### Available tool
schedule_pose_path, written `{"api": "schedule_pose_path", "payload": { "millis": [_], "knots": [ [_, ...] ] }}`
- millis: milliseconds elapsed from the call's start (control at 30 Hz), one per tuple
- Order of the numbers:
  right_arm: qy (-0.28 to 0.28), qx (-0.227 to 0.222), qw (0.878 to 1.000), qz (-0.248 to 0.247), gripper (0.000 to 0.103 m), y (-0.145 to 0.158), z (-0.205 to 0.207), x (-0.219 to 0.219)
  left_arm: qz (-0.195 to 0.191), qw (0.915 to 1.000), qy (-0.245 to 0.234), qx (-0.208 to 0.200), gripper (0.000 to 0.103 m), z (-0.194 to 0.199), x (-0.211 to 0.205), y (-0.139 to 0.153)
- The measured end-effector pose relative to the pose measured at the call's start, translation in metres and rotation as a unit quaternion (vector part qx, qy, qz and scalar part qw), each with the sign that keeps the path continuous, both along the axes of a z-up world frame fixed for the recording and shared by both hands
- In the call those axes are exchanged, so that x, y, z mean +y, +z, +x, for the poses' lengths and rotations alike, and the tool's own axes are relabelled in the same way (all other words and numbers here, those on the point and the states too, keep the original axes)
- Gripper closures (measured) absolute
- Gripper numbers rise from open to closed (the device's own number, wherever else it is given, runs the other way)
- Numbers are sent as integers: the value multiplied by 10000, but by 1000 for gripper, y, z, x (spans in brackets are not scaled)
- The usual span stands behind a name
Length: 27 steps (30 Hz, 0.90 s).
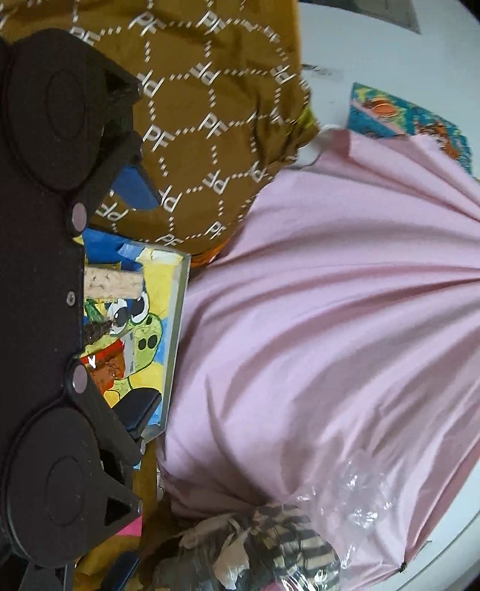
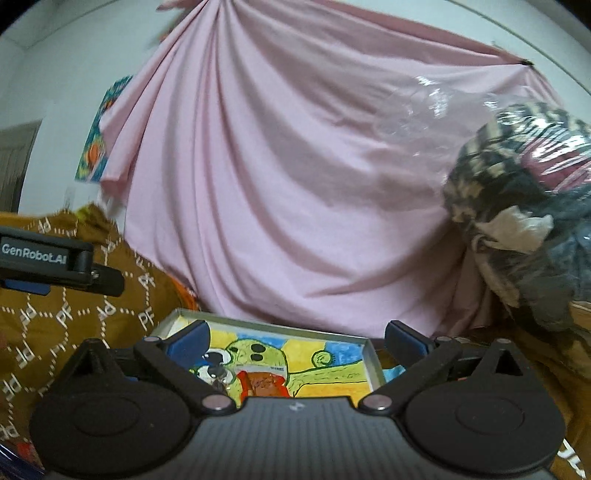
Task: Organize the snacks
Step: 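Open both tools in the tray and lift them back over the snack pile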
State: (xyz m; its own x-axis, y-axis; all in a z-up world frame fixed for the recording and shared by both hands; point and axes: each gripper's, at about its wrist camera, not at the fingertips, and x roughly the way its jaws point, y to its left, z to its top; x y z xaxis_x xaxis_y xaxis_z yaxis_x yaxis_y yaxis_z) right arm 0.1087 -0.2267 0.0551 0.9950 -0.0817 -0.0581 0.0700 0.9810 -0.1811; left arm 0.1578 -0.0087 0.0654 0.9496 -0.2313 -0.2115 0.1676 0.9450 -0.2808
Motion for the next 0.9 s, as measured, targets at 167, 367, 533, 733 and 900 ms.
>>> {"api": "schedule_pose_path", "payload": {
  "millis": [167, 367, 533, 733, 900],
  "knots": [
    [5, -117, 9999, 81, 0, 3, -31, 0, 68, 9998, 114, -132, 1, -30, 9, 5],
    [137, -181, 9996, 137, 0, 2, -66, 4, 313, 9992, 194, -131, 1, -61, 19, 0],
    [272, -109, 9994, 166, 0, -2, -87, 10, 472, 9986, 249, 5, 1, -82, 24, -7],
    [339, 138, 9990, 275, 0, -8, -105, 15, 574, 9977, 326, 140, 1, -104, 32, -15],
    [308, 581, 9971, 374, 0, -18, -113, 19, 601, 9968, 426, 305, 1, -118, 40, -19]
  ]
}}
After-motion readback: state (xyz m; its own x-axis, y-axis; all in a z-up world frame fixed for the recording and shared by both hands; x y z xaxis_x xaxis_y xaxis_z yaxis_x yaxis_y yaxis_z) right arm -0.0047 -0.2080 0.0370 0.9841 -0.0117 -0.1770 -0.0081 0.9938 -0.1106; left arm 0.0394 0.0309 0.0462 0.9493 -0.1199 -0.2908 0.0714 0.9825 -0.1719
